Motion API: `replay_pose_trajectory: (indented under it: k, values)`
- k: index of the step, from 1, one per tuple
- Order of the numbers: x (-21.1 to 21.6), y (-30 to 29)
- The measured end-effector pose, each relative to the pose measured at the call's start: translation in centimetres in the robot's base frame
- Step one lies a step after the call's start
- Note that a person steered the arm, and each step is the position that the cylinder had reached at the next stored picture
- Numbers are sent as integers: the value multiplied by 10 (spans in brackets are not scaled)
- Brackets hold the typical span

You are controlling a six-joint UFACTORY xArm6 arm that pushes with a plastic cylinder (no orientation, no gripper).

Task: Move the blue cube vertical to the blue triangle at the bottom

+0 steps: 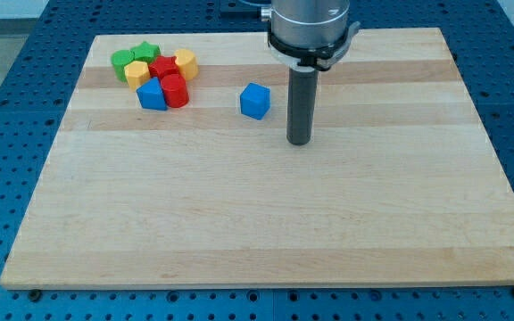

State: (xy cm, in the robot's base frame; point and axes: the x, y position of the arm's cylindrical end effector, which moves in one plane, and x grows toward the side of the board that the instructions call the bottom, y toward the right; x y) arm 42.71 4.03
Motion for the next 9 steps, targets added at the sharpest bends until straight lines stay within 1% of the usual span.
replay_pose_trajectory:
  k: [2, 3, 4, 7, 8, 9]
  values:
    - [-49, -25]
    - [-57, -25]
    - [-75, -25]
    - [-74, -81]
    - [-74, -84]
    - [-62, -78]
